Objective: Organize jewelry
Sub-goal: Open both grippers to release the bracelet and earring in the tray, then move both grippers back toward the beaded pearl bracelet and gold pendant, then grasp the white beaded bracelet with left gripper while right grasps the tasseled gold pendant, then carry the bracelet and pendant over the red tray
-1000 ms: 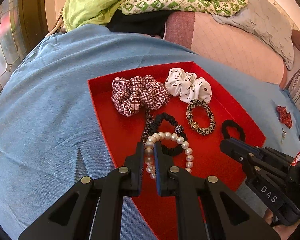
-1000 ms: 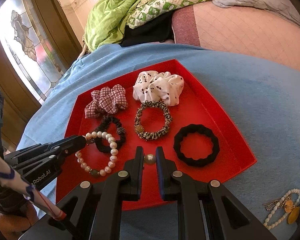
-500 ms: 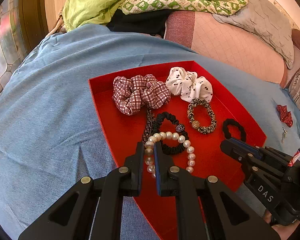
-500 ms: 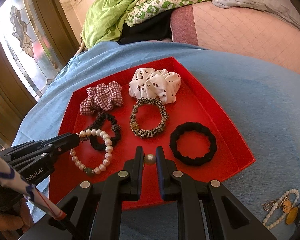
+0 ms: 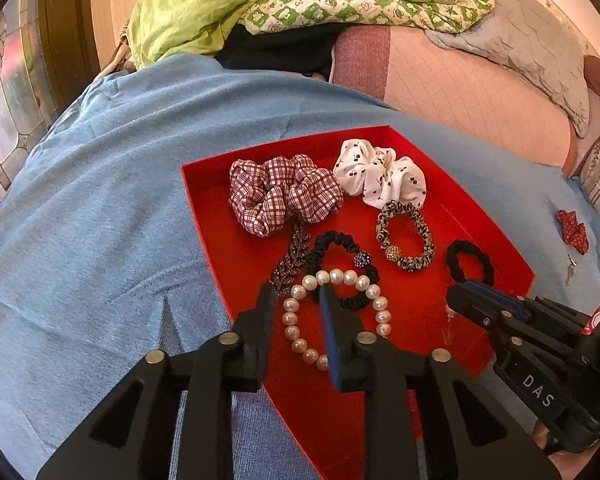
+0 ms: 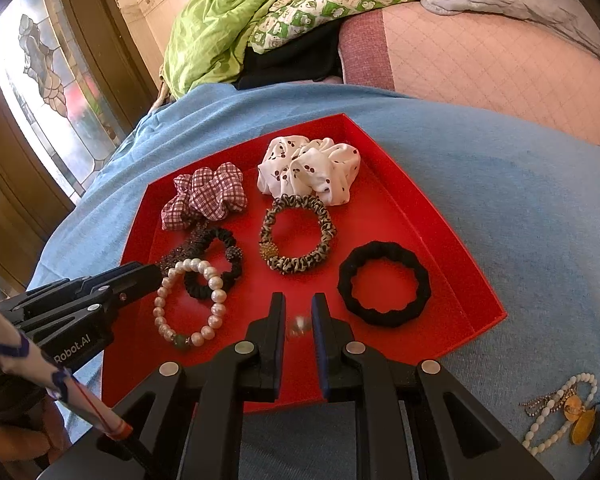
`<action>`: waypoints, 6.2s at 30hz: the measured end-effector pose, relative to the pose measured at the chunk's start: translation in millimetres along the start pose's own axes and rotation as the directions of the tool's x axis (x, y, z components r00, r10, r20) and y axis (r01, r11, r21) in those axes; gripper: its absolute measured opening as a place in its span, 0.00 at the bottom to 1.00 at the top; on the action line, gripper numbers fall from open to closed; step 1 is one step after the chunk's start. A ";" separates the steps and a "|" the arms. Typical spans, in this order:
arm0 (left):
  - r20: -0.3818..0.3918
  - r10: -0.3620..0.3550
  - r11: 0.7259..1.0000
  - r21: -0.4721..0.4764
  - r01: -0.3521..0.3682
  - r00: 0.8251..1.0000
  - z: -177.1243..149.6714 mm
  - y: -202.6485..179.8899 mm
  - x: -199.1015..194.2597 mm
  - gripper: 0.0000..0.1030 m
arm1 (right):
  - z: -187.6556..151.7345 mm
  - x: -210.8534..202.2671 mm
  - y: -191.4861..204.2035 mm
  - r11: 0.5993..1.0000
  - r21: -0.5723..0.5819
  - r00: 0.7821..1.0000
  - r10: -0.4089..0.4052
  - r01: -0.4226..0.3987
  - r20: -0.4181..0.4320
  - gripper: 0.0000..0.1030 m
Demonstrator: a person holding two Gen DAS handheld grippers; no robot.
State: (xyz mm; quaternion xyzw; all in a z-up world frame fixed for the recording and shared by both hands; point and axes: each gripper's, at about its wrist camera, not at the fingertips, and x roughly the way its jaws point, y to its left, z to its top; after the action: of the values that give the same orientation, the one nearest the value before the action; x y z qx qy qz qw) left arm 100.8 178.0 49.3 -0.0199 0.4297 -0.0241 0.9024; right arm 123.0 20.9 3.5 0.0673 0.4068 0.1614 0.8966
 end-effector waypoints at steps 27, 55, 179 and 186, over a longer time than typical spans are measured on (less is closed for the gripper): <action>0.079 -0.007 0.999 0.043 0.004 0.997 1.7 -40.6 -20.9 0.34 | 5.2 -52.8 -21.9 0.998 0.067 0.998 -0.006 0.001 0.066 0.23; 0.020 -0.165 0.939 0.309 0.150 0.986 -29.0 -160.4 -20.0 0.38 | -67.1 -196.1 -177.2 0.908 0.392 0.979 -0.191 0.150 0.068 0.25; 0.190 -0.355 0.909 0.299 0.290 0.915 -5.0 -151.5 -63.8 0.05 | -25.1 -149.6 -121.3 0.972 0.236 0.981 -0.032 -0.014 0.193 0.09; 0.219 -0.274 0.955 0.180 0.237 0.937 4.9 -87.9 -65.1 0.05 | -0.8 -122.0 -66.1 0.976 0.167 0.973 0.105 -0.141 0.208 0.09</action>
State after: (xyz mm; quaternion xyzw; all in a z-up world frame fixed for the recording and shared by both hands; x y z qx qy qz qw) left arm 61.3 94.2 107.8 -0.0100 0.3072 -0.1711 0.9361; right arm 62.6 -83.1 72.7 0.1890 0.3237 0.1719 0.9110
